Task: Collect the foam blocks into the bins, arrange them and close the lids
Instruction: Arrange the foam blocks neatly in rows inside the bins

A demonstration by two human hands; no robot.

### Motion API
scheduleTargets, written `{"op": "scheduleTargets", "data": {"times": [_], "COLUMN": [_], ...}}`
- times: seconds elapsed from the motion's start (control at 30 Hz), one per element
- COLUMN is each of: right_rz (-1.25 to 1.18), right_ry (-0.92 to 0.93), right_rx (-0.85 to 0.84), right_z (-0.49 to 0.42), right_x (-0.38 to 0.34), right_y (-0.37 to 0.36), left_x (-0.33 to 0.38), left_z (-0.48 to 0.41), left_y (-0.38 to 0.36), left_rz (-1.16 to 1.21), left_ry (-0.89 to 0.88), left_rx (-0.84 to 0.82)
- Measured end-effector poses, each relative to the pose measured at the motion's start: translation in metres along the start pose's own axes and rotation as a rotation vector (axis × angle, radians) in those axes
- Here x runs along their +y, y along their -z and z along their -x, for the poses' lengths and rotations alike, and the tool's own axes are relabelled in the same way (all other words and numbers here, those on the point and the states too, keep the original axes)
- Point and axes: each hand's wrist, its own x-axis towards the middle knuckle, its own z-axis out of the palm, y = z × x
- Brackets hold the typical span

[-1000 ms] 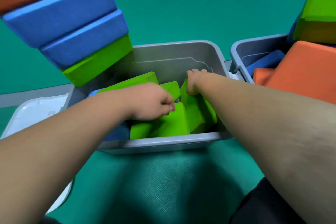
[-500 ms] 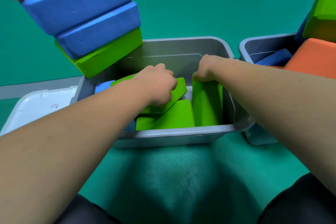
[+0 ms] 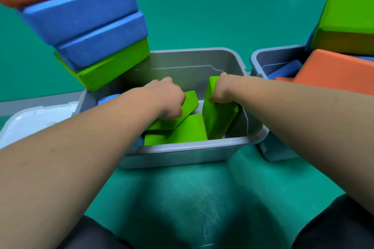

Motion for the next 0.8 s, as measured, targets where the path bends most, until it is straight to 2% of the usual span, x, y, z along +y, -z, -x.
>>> {"op": "scheduleTargets", "data": {"times": [0.2,0.33,0.47,0.63,0.8], "right_rz": [-0.113,-0.147,-0.162,-0.009,-0.054], "right_ry": [0.002,0.024,0.035,0.077,0.020], "right_rx": [-0.027,0.112,0.174,0.040,0.091], "right_z": [0.003,-0.002,-0.008,-0.012,-0.006], "right_x": [0.010,0.012,0.017,0.014,0.015], "right_y": [0.003,0.008,0.015,0.008,0.011], "left_x": [0.005,0.005,0.004,0.002,-0.001], "left_z": [0.003,0.004,0.006,0.010,0.014], "left_y": [-0.005,-0.006,-0.007,-0.008,0.000], "left_rz": [0.068,0.120,0.139,0.170,0.250], "left_ry": [-0.056,-0.084,-0.100,-0.126,-0.106], "left_rx": [-0.029,-0.026,-0.025,-0.033,0.048]}}
